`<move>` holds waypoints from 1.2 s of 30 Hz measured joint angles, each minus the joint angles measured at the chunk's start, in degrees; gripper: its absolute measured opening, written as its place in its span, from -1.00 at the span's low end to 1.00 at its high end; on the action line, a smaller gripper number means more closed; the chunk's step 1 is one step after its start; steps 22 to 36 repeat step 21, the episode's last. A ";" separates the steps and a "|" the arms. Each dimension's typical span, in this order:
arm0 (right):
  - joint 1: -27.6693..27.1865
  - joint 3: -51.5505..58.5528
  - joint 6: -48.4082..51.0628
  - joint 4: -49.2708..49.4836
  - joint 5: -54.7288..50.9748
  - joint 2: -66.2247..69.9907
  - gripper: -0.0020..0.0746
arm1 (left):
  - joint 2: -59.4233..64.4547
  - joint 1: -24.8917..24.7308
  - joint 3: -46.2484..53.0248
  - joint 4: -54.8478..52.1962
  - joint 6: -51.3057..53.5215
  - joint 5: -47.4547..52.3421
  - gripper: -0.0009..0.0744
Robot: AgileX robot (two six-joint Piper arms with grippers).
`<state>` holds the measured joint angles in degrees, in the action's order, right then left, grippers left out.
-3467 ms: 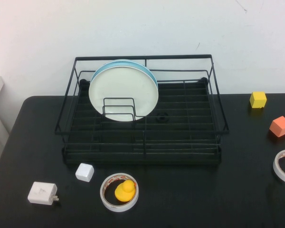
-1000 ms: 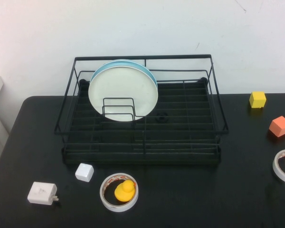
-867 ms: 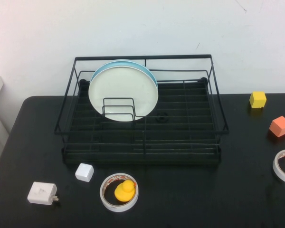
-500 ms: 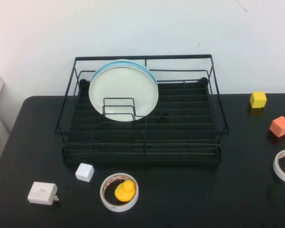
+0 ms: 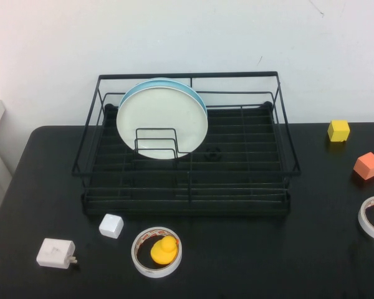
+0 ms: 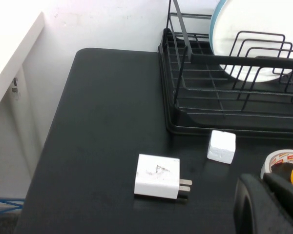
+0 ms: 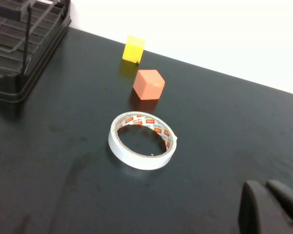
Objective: Place plate on rack
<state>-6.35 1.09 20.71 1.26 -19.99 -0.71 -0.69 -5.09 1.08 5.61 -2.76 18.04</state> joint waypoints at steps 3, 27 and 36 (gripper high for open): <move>0.00 0.00 -0.54 0.22 -0.03 0.00 -0.95 | 0.00 0.00 0.00 0.00 0.00 0.00 -0.98; 0.17 -0.10 -17.53 0.87 -0.15 0.00 -0.95 | 0.00 0.00 0.00 0.00 0.00 0.00 -0.98; 0.17 -0.10 -17.53 0.87 -0.15 0.00 -0.95 | 0.00 0.00 0.00 0.00 0.00 0.00 -0.98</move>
